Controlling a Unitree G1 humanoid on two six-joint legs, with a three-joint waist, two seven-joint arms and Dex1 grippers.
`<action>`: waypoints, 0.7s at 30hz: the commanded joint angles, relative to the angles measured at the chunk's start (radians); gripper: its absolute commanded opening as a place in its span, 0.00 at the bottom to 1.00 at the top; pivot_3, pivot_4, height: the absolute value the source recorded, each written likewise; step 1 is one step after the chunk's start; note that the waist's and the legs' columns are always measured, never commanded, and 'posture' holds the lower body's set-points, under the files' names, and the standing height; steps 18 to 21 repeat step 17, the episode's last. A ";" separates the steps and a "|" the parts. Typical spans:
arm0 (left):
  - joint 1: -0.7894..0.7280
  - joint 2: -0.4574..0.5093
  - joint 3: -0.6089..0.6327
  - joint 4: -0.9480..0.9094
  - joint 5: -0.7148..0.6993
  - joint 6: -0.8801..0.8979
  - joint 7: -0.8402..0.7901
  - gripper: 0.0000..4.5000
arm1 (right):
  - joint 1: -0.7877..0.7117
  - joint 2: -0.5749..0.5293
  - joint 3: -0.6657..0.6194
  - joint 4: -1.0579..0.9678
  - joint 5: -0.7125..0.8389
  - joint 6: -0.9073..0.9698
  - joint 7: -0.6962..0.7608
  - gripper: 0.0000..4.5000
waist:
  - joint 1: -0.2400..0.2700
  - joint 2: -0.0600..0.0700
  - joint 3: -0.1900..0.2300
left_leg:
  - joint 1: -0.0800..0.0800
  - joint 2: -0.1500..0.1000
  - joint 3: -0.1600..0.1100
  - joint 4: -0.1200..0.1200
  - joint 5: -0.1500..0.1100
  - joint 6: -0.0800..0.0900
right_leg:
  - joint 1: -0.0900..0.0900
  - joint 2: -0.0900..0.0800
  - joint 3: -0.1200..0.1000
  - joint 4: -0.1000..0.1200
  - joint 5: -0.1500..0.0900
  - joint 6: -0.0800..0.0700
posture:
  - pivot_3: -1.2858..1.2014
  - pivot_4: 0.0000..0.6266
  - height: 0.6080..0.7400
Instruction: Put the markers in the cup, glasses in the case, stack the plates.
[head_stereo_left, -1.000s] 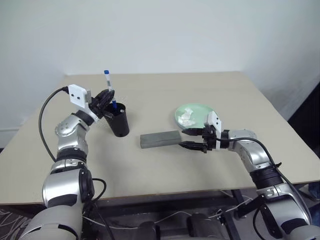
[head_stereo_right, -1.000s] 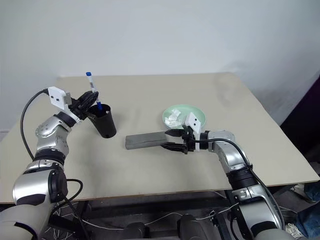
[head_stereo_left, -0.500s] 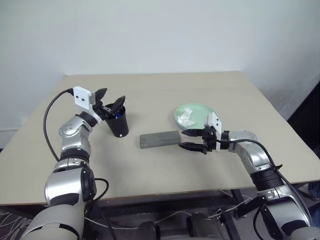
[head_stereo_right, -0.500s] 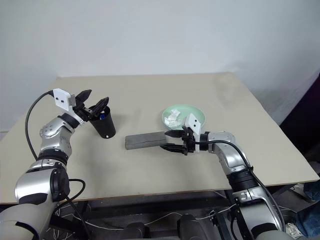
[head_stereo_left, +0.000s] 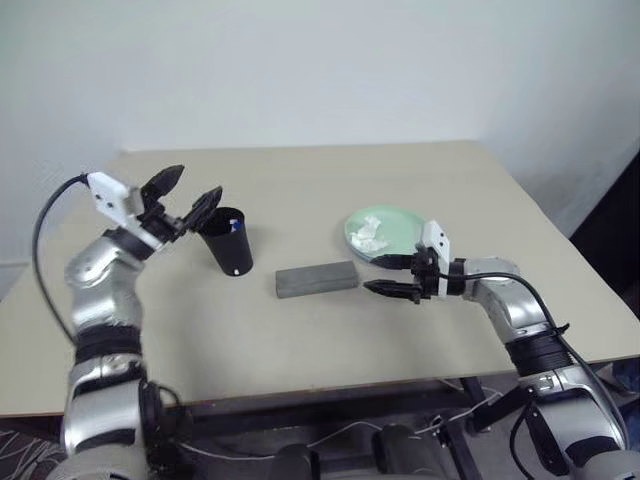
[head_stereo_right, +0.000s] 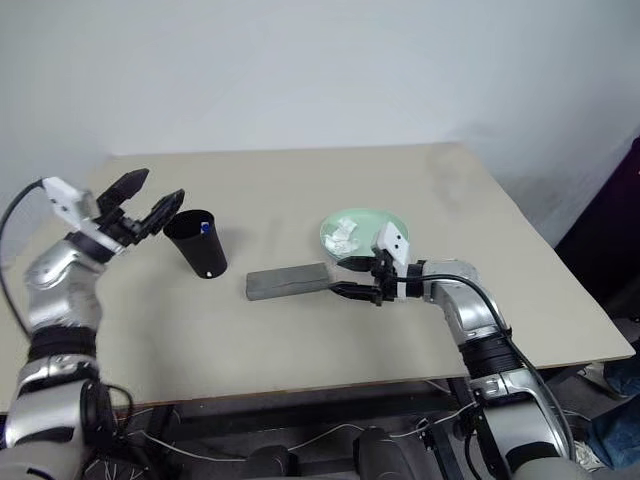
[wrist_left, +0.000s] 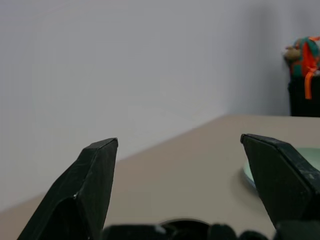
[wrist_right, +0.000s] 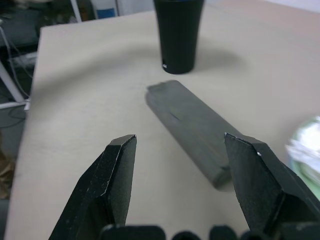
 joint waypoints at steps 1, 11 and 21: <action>0.145 0.058 -0.001 -0.240 -0.050 0.139 -0.030 0.93 | -0.053 -0.017 -0.038 0.039 0.008 -0.041 0.014 0.67 | 0.000 0.000 0.000 | 0.000 0.000 0.000 0.000 0.000 0.000 | 0.000 0.000 0.000 0.000 0.000 0.000 | 0.52 0.00 0.97; 0.397 -0.074 0.025 -0.301 0.058 0.017 0.144 0.93 | -0.032 -0.090 -0.105 0.140 0.023 -0.084 0.045 0.67 | 0.016 0.001 0.001 | 0.001 0.001 0.000 0.001 0.000 0.000 | 0.000 -0.001 -0.004 0.000 -0.002 -0.003 | 0.52 0.00 0.97; 0.385 -0.127 0.015 -0.202 0.091 -0.076 0.192 0.93 | 0.024 -0.132 -0.143 0.115 0.033 -0.052 0.049 0.67 | 0.016 0.001 0.001 | 0.001 0.001 0.001 0.000 0.000 0.000 | 0.000 0.000 -0.004 0.000 -0.002 -0.003 | 0.52 0.00 0.97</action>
